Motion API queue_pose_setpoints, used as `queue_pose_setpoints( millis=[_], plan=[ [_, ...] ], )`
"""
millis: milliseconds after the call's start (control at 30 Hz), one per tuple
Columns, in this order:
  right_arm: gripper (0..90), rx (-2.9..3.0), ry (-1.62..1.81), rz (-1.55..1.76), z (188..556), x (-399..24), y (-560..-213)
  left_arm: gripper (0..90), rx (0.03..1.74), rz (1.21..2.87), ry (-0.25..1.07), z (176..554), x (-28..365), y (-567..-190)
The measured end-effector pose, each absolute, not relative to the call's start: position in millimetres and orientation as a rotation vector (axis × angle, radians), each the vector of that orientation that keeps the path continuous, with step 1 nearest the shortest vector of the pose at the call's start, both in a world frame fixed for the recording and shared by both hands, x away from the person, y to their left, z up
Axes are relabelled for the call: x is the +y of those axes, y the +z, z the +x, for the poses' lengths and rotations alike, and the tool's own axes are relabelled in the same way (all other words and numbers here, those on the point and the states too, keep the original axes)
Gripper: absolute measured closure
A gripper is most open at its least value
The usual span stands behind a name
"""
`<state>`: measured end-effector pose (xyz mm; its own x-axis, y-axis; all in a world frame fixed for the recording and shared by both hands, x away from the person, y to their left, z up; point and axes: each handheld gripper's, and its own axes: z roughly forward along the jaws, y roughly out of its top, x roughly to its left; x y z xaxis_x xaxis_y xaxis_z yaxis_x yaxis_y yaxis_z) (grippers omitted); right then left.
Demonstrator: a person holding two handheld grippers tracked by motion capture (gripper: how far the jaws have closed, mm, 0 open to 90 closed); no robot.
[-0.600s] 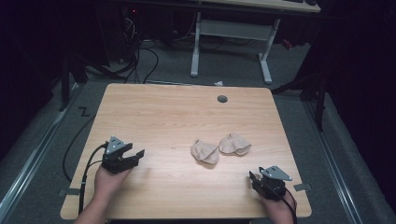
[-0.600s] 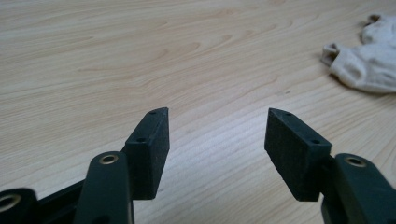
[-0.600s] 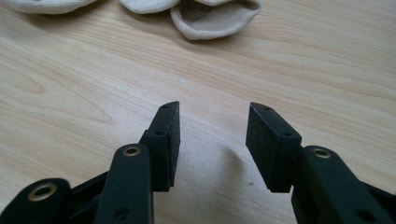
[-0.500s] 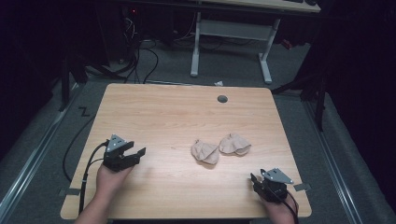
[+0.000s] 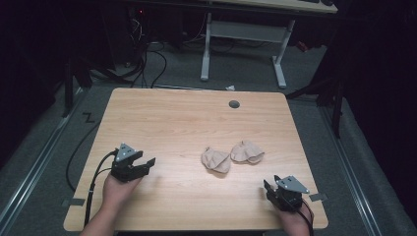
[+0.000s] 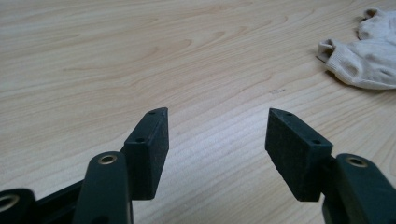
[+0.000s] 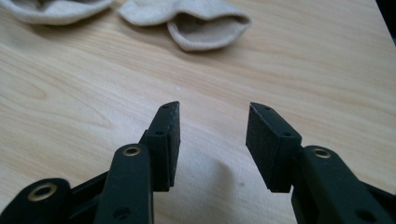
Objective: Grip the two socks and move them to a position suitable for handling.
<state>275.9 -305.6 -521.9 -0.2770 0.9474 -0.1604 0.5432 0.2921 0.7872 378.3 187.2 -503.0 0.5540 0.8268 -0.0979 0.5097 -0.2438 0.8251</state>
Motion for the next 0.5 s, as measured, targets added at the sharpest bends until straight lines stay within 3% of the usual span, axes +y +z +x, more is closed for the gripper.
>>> queue_pose_setpoints(
  millis=[500],
  plan=[
    [51.0,1.982,0.977,1.305,294,-289,-504,37.7,1.059,1.943,0.519,363,188,-505]
  ],
)
